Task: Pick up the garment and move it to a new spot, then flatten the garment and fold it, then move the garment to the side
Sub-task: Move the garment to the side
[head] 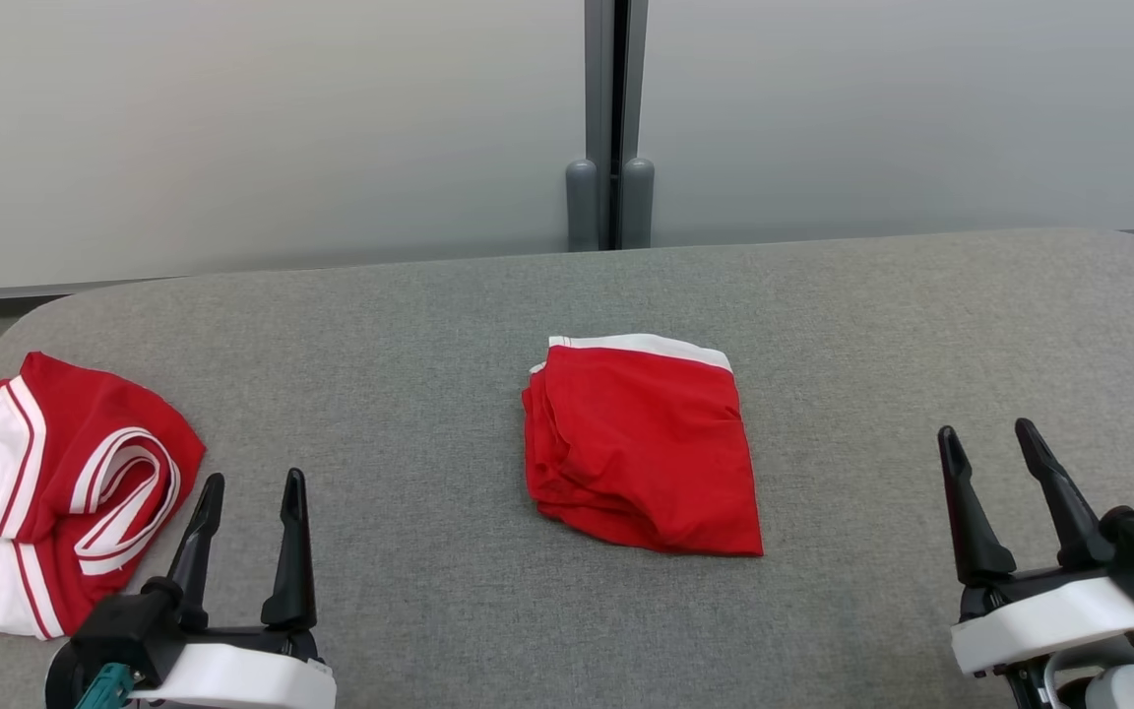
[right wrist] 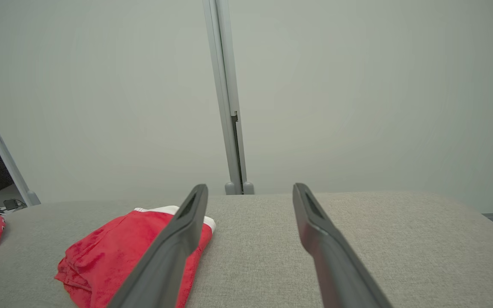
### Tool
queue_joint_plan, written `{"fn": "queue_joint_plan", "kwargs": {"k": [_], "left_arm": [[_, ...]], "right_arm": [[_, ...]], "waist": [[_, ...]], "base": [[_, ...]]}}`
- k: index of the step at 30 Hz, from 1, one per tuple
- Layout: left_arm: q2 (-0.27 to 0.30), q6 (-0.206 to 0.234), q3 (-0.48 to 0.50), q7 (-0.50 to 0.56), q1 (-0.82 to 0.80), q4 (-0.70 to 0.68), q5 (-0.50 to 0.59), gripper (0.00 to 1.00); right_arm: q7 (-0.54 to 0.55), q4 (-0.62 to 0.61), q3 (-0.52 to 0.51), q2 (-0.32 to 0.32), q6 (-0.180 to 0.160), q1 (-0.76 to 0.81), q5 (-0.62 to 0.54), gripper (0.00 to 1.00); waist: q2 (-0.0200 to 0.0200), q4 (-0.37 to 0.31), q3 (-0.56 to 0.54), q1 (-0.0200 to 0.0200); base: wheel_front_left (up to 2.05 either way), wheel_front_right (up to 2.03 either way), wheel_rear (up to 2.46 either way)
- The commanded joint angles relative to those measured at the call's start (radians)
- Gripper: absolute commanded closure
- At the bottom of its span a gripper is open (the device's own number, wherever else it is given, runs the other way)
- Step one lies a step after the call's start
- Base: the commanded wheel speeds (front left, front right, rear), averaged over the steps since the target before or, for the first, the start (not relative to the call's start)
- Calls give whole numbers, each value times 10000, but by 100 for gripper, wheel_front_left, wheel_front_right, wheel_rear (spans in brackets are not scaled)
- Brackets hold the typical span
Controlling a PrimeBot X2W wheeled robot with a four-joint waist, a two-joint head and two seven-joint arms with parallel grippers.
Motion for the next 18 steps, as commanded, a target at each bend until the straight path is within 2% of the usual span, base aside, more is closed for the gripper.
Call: {"fn": "queue_joint_plan", "kwargs": {"k": [1,7,18], "left_arm": [[29,19,-24,0,18,4,-10,0],[26,56,-225,0,28,2,-78,0],[32,52,-792,0,-435,249,-661,0]], "right_arm": [[-3,67,-96,-14,7,105,-70,0],[434,985,174,171,7,-590,268,0],[3239,3293,1582,-552,7,-3275,1456,0]], "waist": [[-1,39,-13,0],[-1,275,16,0],[-1,1297,683,0]], "base": [[0,0,0],[0,0,0],[0,0,0]]}}
